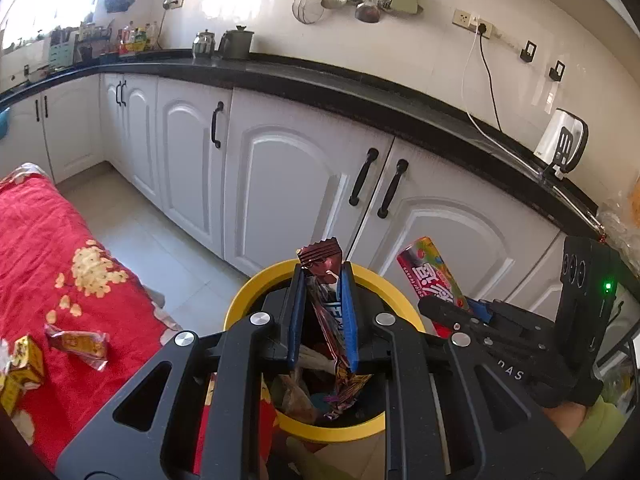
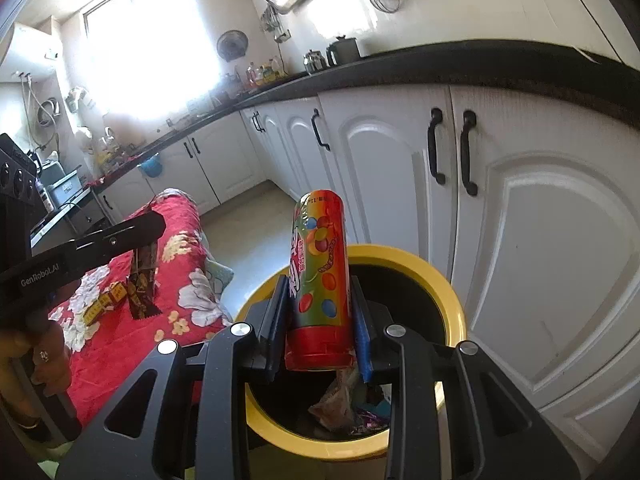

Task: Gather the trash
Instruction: 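Carry the chocolate wrapper and candy tube over the yellow bin, then open both tools to drop the wrapper and tube into the bin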

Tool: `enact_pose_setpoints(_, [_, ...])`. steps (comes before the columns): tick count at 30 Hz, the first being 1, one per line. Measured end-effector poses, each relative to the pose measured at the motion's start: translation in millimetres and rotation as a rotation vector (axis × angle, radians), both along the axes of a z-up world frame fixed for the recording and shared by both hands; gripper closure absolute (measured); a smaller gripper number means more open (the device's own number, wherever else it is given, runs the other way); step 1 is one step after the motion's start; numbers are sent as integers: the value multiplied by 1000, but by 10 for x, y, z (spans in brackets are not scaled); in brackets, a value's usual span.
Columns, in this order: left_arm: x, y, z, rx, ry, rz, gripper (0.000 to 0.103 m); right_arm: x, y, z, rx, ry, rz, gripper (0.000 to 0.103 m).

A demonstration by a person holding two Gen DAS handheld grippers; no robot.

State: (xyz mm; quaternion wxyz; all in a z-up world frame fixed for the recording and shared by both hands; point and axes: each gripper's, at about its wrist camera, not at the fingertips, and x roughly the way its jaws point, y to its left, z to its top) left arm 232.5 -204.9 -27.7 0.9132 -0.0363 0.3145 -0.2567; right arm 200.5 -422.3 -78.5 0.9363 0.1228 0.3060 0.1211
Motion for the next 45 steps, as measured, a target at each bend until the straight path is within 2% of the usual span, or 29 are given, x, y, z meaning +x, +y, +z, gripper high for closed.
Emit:
enact_pose_setpoints(16, [246, -170, -252, 5, 62, -18, 91, 164, 13, -326, -17, 78, -12, 75])
enact_pose_setpoints(18, [283, -164, -292, 1, 73, -15, 91, 175, 0, -352, -24, 87, -25, 72])
enact_pose_setpoints(20, [322, -133, -327, -3, 86, 6, 84, 163, -37, -366, -34, 82, -50, 54])
enact_pose_setpoints(21, [334, -104, -338, -8, 90, 19, 66, 150, -50, -361, -38, 79, -62, 51])
enact_pose_setpoints(22, [342, -69, -348, -17, 94, 29, 54, 143, -65, -363, -39, 76, -69, 47])
enact_pose_setpoints(23, [349, -31, -357, -25, 97, 39, 49, 133, -83, -358, -39, 73, -79, 42])
enact_pose_setpoints(24, [354, 0, -364, -26, 99, 48, 41, 121, -103, -350, -37, 69, -90, 41])
enact_pose_setpoints(26, [350, 64, -377, -26, 103, 64, 37, 105, -135, -322, -37, 60, -108, 37])
enact_pose_setpoints(28, [325, 117, -373, -19, 97, 75, 21, 86, -137, -281, -39, 50, -111, 34])
enact_pose_setpoints(32, [260, 180, -322, -11, 72, 75, 11, 53, -100, -208, -37, 28, -109, 28])
enact_pose_setpoints(38, [130, 289, -199, 3, 29, 85, 11, 1, 2, -30, -37, -14, -91, 22])
enact_pose_setpoints(45, [4, 516, -115, 9, 3, 119, 11, -47, 235, 167, -51, -61, -36, 19])
